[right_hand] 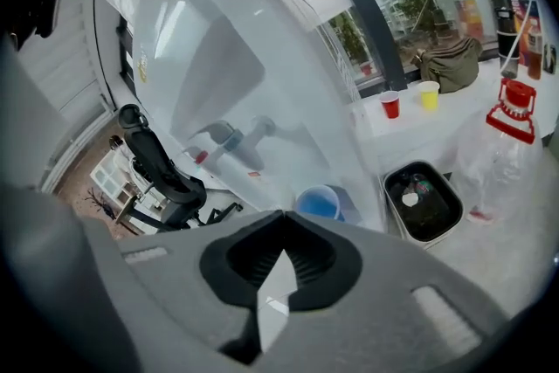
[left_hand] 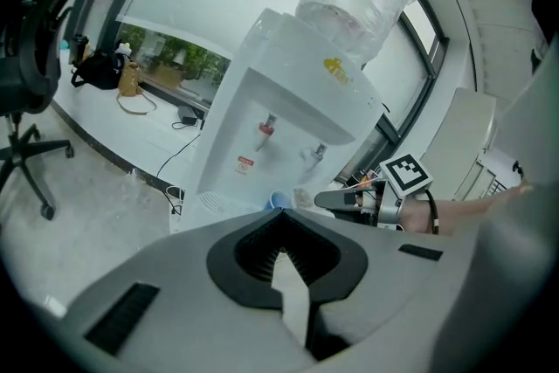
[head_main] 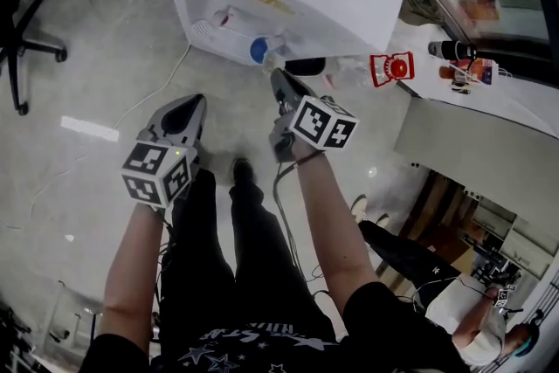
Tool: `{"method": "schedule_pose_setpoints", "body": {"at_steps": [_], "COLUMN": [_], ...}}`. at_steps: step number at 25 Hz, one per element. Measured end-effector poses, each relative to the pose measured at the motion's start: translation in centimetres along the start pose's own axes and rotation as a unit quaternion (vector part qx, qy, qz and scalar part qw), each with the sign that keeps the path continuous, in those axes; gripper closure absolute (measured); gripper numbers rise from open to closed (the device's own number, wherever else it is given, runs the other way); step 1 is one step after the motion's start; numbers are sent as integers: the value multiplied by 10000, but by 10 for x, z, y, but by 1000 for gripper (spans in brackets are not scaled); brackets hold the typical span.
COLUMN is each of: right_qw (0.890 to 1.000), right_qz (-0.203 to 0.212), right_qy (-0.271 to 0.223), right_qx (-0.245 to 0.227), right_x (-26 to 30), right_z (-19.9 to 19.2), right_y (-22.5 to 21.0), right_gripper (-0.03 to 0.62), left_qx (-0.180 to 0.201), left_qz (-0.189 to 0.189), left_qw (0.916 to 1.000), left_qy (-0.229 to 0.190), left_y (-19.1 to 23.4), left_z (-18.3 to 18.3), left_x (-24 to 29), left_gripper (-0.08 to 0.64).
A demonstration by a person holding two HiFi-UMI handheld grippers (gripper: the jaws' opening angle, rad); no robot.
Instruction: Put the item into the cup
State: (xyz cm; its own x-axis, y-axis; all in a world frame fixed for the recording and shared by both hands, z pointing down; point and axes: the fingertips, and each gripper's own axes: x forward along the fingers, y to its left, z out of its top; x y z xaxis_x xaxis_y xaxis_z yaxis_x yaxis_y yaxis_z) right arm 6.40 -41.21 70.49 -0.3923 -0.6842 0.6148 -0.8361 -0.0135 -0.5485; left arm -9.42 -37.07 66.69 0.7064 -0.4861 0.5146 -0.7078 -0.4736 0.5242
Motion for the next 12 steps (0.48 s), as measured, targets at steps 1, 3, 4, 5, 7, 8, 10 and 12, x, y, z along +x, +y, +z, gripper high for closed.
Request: {"method": "schedule_pose_setpoints", "body": {"at_steps": [1,3,4,5,7,8,10,12], "right_qw": [10000,10000,9999,9999,9998,9998,9996,9994], "right_qz": [-16,-44,-66,-93,-136,-149,-175,-222], "right_qy": [23,74,96,112,134,146,167,173], "right_qx": [-5,-34,-46,-45,11,57,159,206], "right_x": [5,12,15,18,24,26,30,33], "right_z": [0,0,-1,-1,-2,-2,-3,-4], "right_y": [-1,-3,-5,-8,-13,-15,-19,-22], "right_gripper": [592,592,591,592,591,592,591,591], "left_qx": [10,87,128,151,143,131,118,99], "left_qz": [-5,21,41,49,33,20,4,-4], "left_qw": [10000,9999,9998,9997,9997,9997,9997,9997], "left_qy": [30,102,136,162,194,205,223,211], "left_y": [3,9,12,14,17,18,19,20], "left_z": [0,-1,-2,-3,-4,-4,-5,-4], "left_x": [3,8,11,14,19,21,25,28], "left_gripper": [555,555,555,555,555,555,555,555]}}
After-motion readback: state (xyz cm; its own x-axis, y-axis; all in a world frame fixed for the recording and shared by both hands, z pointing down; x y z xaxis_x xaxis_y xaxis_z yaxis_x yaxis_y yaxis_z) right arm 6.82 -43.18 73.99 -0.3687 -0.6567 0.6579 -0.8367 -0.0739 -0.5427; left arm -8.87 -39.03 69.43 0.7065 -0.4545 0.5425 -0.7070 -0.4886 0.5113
